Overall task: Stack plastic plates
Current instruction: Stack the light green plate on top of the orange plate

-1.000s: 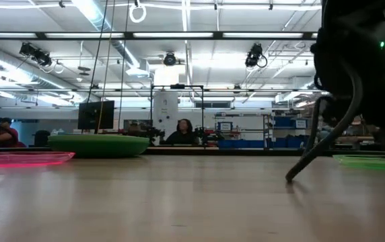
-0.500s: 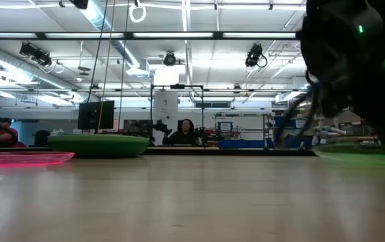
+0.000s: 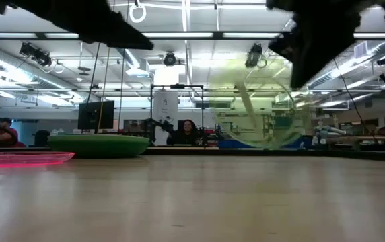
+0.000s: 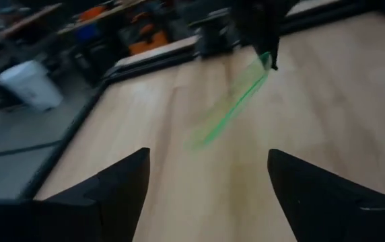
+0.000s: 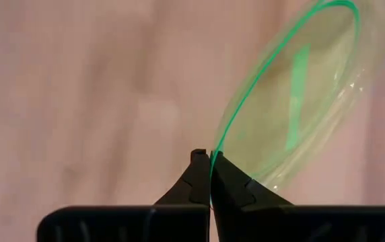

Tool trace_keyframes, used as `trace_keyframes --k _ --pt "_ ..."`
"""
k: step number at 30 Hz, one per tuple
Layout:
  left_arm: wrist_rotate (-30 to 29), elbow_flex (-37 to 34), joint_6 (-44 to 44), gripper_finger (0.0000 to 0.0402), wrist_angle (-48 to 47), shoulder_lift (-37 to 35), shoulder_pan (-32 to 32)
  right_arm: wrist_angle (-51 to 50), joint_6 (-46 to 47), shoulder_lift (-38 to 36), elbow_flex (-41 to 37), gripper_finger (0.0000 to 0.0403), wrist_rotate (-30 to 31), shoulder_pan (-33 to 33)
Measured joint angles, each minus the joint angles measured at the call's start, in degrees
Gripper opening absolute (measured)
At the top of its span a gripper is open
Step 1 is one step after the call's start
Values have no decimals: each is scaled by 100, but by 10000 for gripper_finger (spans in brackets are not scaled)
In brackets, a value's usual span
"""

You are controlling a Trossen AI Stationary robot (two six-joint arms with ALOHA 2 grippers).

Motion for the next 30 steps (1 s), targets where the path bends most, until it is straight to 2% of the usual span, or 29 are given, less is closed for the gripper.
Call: trace_keyframes --k 4,9,13,16,21,26,30 --pt "993 1 -183 306 644 286 399 927 -584 -423 -363 4 -826 -248" --pt "1155 2 12 306 1122 445 584 1453 -876 -717 -676 4 -1740 -496" --pt "1817 2 234 306 1564 492 577 1533 -1047 -761 -707 3 -2074 -530" --pt "1842 4 215 306 1617 587 623 1686 -1144 -756 -707 3 -2336 -528" --pt "1951 3 8 306 2013 894 737 1860 -1143 -748 -707 3 -2420 -528" --pt "2930 2 -276 306 2520 1216 798 1902 -1168 -747 -707 3 -2337 -528" --pt "3127 -2 -531 306 2555 1283 955 2021 -1335 -746 -707 3 -2324 -480"
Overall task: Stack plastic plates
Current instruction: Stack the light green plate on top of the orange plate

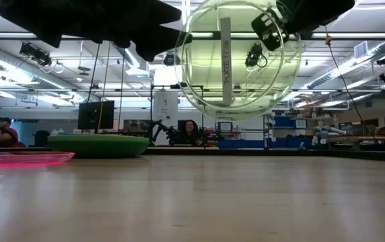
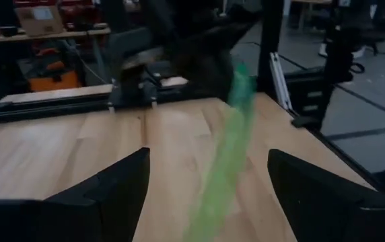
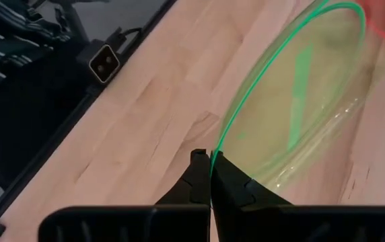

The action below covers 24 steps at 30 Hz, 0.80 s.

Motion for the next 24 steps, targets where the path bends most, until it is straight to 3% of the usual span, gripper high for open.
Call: trace_keyframes --k 7,12,17,24 --pt "1144 3 -685 304 260 118 369 455 -437 2 -2 3 -29 15" --pt "1705 0 -687 270 614 278 375 778 -710 2 -4 3 -33 15" --pt "1792 136 -234 190 591 363 238 1044 -828 4 -4 5 117 15" --pt "1766 420 196 28 352 370 189 1047 -533 7 -4 14 595 24"
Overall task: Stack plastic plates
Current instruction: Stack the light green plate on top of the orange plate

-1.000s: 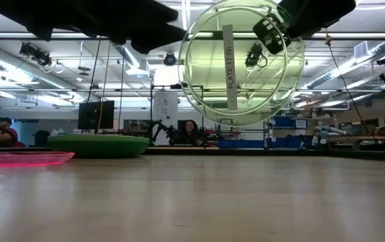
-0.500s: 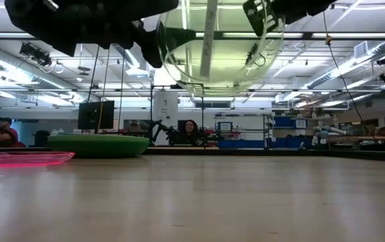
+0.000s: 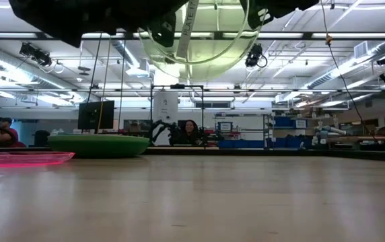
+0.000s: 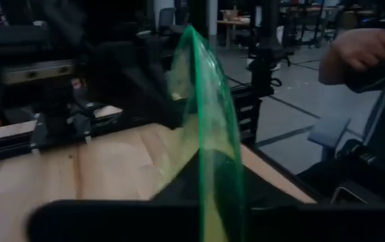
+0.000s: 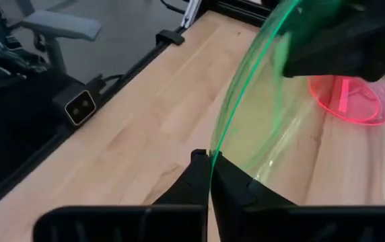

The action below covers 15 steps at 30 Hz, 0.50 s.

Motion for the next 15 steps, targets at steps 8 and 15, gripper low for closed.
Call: trace_keyframes --k 8,15 --pt "36 307 127 9 -1340 -296 308 -308 284 -303 32 109 180 141" --pt "-1410 971 330 6 -4236 -1329 400 -1789 697 -1212 304 168 1504 630"
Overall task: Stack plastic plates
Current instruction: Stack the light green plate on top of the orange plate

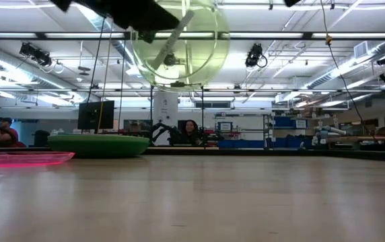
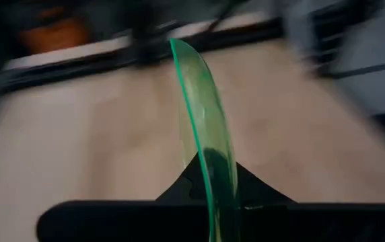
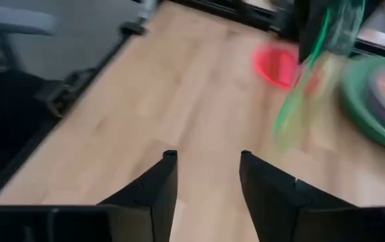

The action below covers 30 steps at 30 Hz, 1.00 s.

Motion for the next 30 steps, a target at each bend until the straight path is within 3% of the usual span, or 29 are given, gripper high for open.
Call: trace_keyframes --k 7,11,15,21,30 --pt "-3546 752 -196 6 -2928 -338 184 7 332 -351 -252 159 1394 535" --pt "-4789 771 -1207 7 -4159 -317 816 684 564 -159 -786 158 1496 618" --pt "-5061 498 -2275 7 -5033 -230 1599 1394 955 153 -1334 158 1481 673" --pt "-4749 -95 -2725 8 -4507 146 2484 1409 1436 560 -1550 158 1501 712" --pt "-4773 -142 -759 9 -3265 947 3185 1771 971 603 -1462 158 1467 578"
